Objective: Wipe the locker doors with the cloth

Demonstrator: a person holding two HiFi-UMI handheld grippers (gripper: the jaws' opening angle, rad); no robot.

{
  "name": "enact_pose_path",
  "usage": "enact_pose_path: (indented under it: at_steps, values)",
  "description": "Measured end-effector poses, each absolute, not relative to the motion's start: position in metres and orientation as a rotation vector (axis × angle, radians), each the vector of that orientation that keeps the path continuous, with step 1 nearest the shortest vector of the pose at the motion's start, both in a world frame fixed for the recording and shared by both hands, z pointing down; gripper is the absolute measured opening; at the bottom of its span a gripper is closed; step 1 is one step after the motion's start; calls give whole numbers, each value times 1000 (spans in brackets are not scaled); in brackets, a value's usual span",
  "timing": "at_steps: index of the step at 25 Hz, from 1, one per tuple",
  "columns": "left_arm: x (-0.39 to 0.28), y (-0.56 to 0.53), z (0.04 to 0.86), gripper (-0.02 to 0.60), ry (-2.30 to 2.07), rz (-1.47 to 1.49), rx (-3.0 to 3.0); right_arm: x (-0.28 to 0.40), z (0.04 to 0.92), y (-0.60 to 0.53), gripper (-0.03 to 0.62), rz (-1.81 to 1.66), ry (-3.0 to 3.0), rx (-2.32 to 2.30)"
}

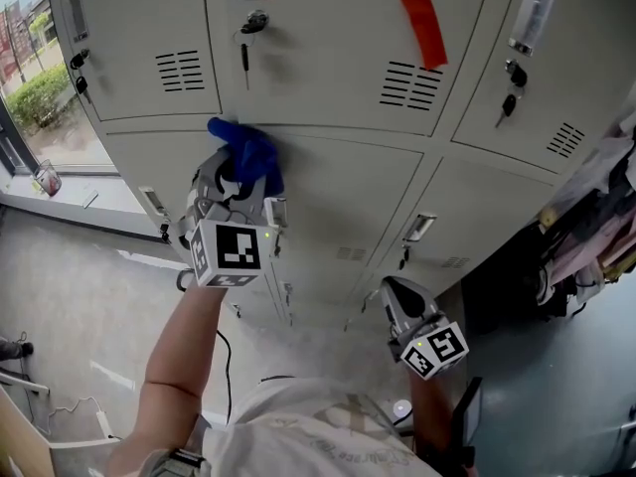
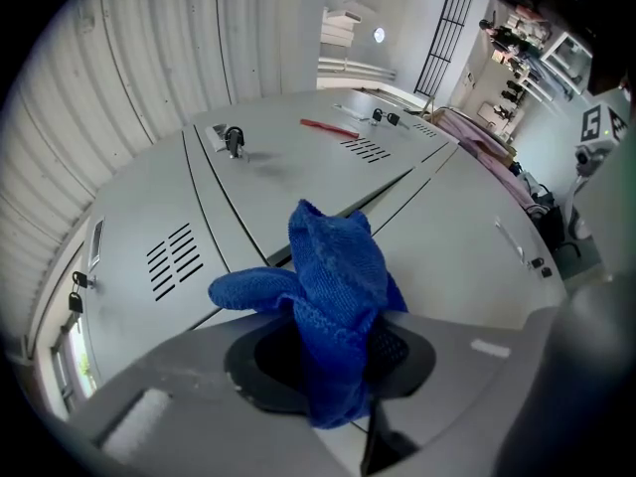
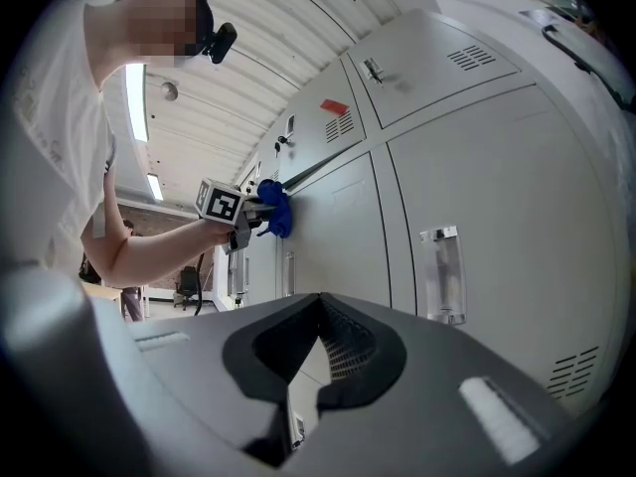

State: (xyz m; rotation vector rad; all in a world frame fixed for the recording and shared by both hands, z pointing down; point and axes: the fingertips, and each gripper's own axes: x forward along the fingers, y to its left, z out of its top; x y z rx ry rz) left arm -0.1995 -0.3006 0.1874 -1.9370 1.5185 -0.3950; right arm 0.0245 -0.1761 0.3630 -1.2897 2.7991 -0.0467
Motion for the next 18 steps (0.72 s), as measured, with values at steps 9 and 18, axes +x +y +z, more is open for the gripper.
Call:
enact_pose_path:
  at_steps: [9,18]
  values:
    - [-164,-297,181,109,1459,-374,-1941,15,364,-169,8,-58,2800,-1254]
    - [-121,-294,184,109,1383,-360,-1981,31,365,-161,8,-66,2781,-1285]
